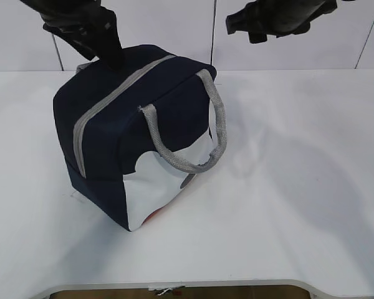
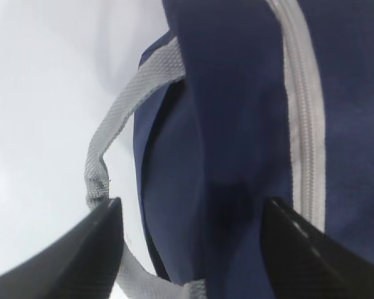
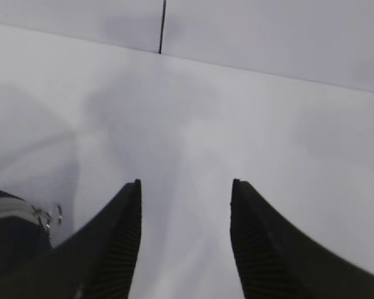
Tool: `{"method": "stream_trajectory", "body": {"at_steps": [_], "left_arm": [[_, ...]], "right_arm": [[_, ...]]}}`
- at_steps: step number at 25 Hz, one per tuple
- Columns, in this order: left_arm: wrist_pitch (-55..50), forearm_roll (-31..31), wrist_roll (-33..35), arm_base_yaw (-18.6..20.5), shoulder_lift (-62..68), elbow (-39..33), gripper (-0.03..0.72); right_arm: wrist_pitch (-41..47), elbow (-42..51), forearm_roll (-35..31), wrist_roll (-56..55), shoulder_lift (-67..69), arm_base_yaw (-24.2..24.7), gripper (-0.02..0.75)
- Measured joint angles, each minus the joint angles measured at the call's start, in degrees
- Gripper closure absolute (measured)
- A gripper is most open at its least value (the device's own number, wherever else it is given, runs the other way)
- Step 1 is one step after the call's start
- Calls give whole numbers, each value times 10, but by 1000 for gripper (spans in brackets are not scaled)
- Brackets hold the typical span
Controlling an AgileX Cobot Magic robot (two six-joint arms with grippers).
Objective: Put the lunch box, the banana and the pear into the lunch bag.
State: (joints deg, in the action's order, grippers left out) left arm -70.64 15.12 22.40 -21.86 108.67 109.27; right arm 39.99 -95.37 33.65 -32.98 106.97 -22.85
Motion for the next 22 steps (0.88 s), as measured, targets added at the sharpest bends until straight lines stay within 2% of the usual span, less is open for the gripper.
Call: {"method": "stream_trajectory", "body": {"at_steps": [8,15,22], "left_arm": [[-5,-13,-39,0,-11,0,170],[-7,-14,-92,0,-51,0,185],[-10,-28,-149,0,-86,0,202]], "right_arm": [[132,-1,-69,72,-24,0,356],[282,-60,-147,128,-36,0,373],[309,-104,-206,173,-46,0,375]]}}
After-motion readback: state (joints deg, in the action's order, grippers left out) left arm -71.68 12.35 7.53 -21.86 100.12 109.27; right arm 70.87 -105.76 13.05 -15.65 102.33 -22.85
